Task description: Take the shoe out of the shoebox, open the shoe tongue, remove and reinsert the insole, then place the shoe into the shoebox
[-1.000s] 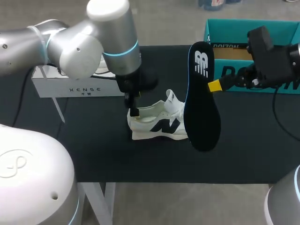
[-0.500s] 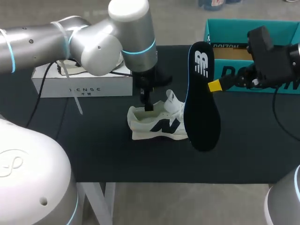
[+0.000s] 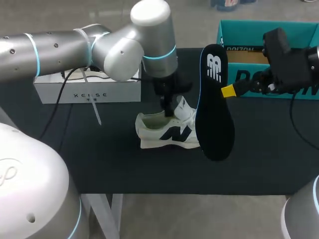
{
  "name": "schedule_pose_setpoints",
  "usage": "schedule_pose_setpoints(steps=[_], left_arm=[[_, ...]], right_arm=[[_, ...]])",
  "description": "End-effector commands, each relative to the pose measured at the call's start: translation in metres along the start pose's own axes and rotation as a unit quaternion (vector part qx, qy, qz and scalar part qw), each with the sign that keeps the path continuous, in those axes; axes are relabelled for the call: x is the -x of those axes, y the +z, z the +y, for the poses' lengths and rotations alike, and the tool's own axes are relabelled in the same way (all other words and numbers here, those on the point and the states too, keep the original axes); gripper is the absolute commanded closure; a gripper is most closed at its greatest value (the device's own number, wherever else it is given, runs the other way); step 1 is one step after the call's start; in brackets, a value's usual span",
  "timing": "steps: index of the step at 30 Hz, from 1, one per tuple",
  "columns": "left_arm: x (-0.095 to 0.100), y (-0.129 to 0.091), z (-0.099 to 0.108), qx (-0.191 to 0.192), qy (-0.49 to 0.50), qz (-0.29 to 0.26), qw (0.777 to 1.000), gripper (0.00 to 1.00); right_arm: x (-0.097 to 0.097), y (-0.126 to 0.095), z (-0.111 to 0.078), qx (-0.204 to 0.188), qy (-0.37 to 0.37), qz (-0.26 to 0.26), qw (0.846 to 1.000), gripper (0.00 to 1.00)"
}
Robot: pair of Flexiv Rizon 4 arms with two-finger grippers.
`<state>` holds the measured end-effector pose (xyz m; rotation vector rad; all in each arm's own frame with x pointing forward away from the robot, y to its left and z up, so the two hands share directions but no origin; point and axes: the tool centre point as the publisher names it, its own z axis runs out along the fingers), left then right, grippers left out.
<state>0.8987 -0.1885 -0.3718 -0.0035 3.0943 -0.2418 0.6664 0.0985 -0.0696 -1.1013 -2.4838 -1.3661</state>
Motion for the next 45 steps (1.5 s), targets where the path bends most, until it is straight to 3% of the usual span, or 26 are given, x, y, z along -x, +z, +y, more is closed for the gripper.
schedule_pose_setpoints(steps=[1,6,20,25,28,31,33,34,39,40,43,45], left_arm=[[0.0,0.006,-0.005,-0.005,0.009,0.006,1.0,1.0],[-0.011,0.003,-0.004,-0.008,0.023,0.016,1.0,1.0],[-0.011,0.003,-0.004,-0.008,0.023,0.016,1.0,1.0],[-0.015,-0.024,0.008,-0.01,0.159,0.05,0.986,1.0],[-0.01,-0.033,0.008,-0.001,0.281,0.102,0.954,1.0],[-0.007,-0.04,0.007,0.023,0.397,0.141,0.906,1.0],[-0.004,-0.042,0.006,0.039,0.429,0.162,0.888,1.0],[-0.002,-0.046,0.006,0.031,0.466,0.171,0.868,1.0],[0.0,-0.062,-0.002,0.043,0.559,0.187,0.807,1.0],[-0.001,-0.068,-0.003,0.039,0.596,0.194,0.778,1.0],[-0.001,-0.076,-0.005,0.043,0.658,0.203,0.723,1.0],[0.001,-0.08,-0.007,0.044,0.675,0.206,0.707,1.0]], right_arm=[[0.0,0.002,0.001,-0.001,0.0,0.0,1.0,1.0],[0.0,0.002,0.001,-0.001,0.0,0.0,1.0,1.0],[0.0,0.002,0.001,-0.001,0.0,0.0,1.0,1.0],[0.0,0.002,0.001,-0.001,0.0,0.0,1.0,1.0],[0.0,0.002,0.001,-0.001,0.0,0.0,1.0,1.0],[0.0,0.002,0.001,-0.001,0.0,0.0,1.0,1.0],[0.0,0.002,0.001,-0.001,0.0,0.0,1.0,1.0],[0.0,0.002,0.001,-0.001,0.0,0.0,1.0,1.0],[0.0,0.002,0.001,-0.001,0.0,0.0,1.0,1.0],[0.0,0.002,0.001,-0.001,0.0,0.0,1.0,1.0],[0.0,0.002,0.001,-0.001,0.0,0.0,1.0,1.0],[0.0,0.002,0.001,-0.001,0.0,0.0,1.0,1.0]])
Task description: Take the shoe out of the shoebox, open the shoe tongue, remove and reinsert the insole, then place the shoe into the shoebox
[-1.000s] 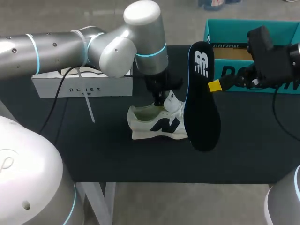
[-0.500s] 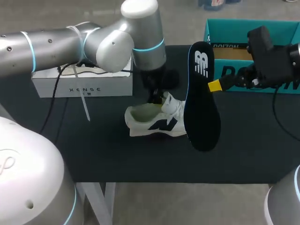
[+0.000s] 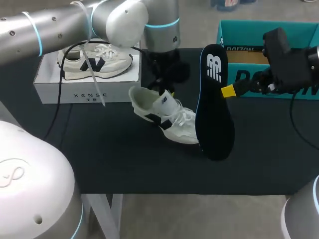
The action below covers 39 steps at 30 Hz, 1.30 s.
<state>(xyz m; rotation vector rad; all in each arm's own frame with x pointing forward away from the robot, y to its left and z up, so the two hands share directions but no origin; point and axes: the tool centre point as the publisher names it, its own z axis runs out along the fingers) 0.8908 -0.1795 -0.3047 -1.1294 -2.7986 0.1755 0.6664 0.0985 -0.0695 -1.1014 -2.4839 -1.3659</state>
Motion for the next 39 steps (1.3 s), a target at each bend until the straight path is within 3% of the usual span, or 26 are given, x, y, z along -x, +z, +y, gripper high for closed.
schedule_pose_setpoints(steps=[1,13,27,39], left_arm=[[0.006,-0.017,-0.002,0.031,0.38,0.125,0.916,1.0],[0.014,-0.023,0.0,0.082,0.478,0.11,0.867,1.0],[0.04,-0.003,-0.01,0.076,0.499,0.101,0.858,1.0],[0.044,0.022,-0.006,0.046,0.467,0.086,0.879,1.0]], right_arm=[[0.001,0.002,0.001,-0.001,0.0,0.0,1.0,1.0],[0.001,0.002,0.001,-0.001,0.0,0.0,1.0,1.0],[0.001,0.002,0.001,-0.001,0.0,0.0,1.0,1.0],[0.001,0.002,0.001,-0.001,0.0,0.0,1.0,1.0]])
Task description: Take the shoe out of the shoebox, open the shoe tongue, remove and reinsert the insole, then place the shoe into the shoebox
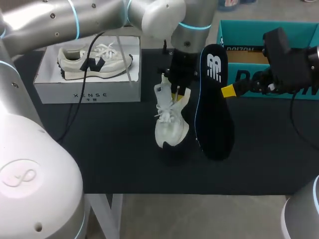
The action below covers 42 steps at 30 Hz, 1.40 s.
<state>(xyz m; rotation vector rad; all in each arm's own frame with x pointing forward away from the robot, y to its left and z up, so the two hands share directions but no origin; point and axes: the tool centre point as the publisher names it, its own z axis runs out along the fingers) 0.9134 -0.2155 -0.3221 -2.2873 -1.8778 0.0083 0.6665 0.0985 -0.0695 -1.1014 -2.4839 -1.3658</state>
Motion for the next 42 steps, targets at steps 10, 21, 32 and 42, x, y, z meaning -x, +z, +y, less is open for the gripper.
schedule_pose_setpoints(steps=[10,21,32,42], left_arm=[[0.016,0.02,0.004,-0.012,-0.01,-0.004,1.0,1.0],[0.033,0.041,0.013,-0.035,-0.071,-0.021,0.997,1.0],[0.03,0.021,0.006,-0.042,-0.122,-0.084,0.988,0.56],[0.005,-0.027,0.011,-0.009,-0.185,-0.196,0.963,0.0]], right_arm=[[0.001,0.002,0.001,-0.001,0.0,0.0,1.0,1.0],[0.001,0.002,0.001,-0.001,0.0,0.0,1.0,1.0],[0.001,0.002,0.001,-0.001,0.0,0.0,1.0,1.0],[0.001,0.002,0.001,-0.001,0.0,0.0,1.0,1.0]])
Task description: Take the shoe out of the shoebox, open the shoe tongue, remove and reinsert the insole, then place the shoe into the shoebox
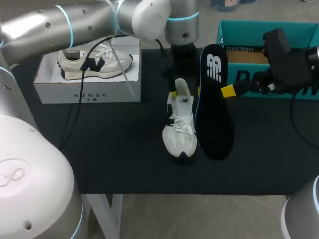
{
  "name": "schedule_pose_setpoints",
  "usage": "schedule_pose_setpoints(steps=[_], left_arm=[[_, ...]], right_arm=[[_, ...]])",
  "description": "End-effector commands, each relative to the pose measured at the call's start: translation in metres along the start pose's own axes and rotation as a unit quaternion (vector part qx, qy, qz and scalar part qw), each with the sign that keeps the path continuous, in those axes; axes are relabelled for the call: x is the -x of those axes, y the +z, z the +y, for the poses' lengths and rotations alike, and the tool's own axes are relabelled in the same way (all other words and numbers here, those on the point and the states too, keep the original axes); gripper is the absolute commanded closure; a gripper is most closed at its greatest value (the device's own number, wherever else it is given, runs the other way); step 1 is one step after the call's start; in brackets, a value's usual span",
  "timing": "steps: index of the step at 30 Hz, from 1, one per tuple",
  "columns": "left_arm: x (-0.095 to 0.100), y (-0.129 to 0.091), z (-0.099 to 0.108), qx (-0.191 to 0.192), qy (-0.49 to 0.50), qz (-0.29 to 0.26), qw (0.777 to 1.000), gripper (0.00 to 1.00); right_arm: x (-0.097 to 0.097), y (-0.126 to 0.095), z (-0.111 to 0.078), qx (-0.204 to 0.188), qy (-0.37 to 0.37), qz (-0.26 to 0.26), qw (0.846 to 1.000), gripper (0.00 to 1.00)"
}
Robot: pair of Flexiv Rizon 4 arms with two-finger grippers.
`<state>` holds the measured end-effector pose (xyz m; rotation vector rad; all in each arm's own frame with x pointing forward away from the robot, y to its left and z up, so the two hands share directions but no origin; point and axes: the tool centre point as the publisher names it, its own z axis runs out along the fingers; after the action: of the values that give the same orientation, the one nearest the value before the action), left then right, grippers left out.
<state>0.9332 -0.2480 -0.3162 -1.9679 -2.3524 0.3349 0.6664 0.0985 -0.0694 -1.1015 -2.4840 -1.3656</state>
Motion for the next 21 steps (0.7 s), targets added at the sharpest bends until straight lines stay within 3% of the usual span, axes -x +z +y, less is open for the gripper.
schedule_pose_setpoints(steps=[1,9,21], left_arm=[[-0.022,-0.025,-0.005,0.019,-0.016,-0.084,0.996,0.0],[-0.02,-0.075,-0.003,0.009,-0.032,-0.215,0.976,0.0],[-0.013,-0.121,-0.01,-0.016,-0.003,-0.346,0.938,0.0]], right_arm=[[0.001,0.002,0.001,-0.001,0.0,0.0,1.0,1.0],[0.001,0.002,0.001,-0.001,0.0,0.0,1.0,1.0],[0.001,0.002,0.001,-0.001,0.0,0.0,1.0,1.0]])
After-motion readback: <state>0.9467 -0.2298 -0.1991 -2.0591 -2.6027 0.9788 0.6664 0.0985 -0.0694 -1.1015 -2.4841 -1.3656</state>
